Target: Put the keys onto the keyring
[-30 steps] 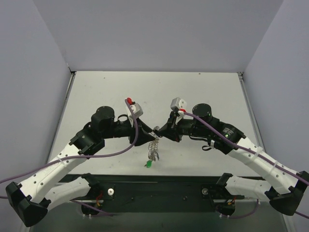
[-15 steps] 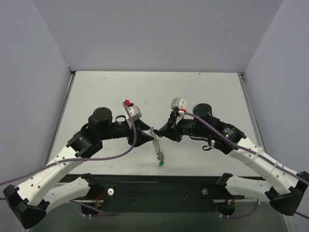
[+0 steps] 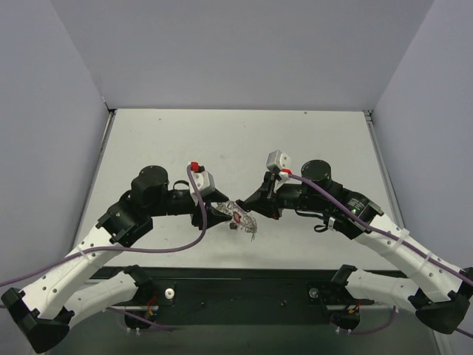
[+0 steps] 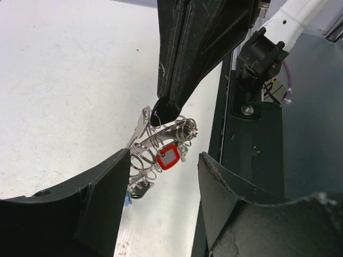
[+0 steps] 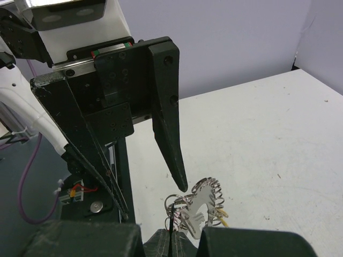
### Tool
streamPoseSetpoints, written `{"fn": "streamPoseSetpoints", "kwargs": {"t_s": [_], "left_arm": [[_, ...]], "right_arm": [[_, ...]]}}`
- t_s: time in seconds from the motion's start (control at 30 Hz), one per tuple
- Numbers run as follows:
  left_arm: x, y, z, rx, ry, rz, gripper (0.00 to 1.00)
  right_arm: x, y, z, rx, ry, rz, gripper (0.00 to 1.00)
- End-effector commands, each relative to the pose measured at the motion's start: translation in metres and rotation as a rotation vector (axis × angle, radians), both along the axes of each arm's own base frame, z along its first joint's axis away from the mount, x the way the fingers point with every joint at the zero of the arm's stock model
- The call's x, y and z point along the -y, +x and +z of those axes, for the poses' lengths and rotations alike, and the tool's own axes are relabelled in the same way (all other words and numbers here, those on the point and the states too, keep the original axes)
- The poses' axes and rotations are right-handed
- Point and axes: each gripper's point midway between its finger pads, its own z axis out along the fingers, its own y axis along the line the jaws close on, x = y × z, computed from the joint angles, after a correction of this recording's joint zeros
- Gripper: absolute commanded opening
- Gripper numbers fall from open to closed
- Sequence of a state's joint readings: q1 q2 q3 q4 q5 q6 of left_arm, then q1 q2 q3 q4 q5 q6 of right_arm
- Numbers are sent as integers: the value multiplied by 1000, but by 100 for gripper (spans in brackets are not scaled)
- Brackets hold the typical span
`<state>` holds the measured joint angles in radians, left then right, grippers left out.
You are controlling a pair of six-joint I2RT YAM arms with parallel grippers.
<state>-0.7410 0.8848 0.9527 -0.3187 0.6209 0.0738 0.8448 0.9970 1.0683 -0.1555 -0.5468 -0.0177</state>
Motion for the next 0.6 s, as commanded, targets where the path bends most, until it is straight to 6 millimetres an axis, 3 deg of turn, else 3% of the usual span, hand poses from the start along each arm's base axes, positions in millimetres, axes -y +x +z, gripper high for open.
{"fn": "streamPoseSetpoints", "kwargs": {"t_s": [0.0,0.2,0.57], "left_arm": [[3,0,20,67,-34,-17,63],[8,9,25,62,-44,16,59],[19,16,17,30,-8,51,50]], "right_arm": [[-2,-5,48,97,115,38,0],[-2,-5,49,101,116,36,0],[-2,-3,48,103,118,25,0]]}}
